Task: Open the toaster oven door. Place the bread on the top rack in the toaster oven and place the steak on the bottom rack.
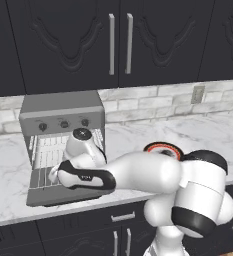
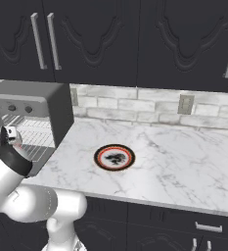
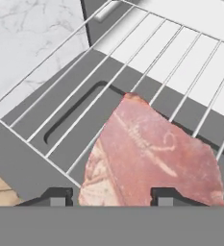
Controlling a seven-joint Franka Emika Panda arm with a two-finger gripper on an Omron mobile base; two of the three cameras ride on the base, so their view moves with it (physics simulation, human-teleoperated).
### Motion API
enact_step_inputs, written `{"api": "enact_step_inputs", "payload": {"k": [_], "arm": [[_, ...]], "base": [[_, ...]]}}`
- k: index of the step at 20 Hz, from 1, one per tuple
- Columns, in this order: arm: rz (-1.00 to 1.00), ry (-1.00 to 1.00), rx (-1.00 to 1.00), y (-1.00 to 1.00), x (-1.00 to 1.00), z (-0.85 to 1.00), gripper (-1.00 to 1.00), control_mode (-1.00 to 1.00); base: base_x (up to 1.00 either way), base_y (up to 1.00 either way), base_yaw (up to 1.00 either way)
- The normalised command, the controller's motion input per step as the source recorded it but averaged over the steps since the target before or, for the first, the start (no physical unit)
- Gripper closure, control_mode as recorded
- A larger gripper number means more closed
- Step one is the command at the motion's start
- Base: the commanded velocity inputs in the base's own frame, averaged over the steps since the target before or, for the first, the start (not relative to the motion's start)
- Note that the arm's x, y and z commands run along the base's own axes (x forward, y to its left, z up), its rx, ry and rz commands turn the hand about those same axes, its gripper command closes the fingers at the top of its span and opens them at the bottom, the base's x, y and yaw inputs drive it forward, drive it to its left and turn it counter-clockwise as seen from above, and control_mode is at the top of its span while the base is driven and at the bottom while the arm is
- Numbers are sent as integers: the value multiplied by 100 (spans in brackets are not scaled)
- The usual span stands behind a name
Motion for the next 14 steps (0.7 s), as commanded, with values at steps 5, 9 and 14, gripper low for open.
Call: {"api": "enact_step_inputs", "payload": {"k": [5,9,14], "arm": [[0,-5,0,0,-12,22,-100,-100],[-2,-5,0,0,-47,35,-100,-100],[-15,3,0,0,-57,8,-100,-100]], "base": [[0,0,0],[0,0,0],[0,0,0]]}}
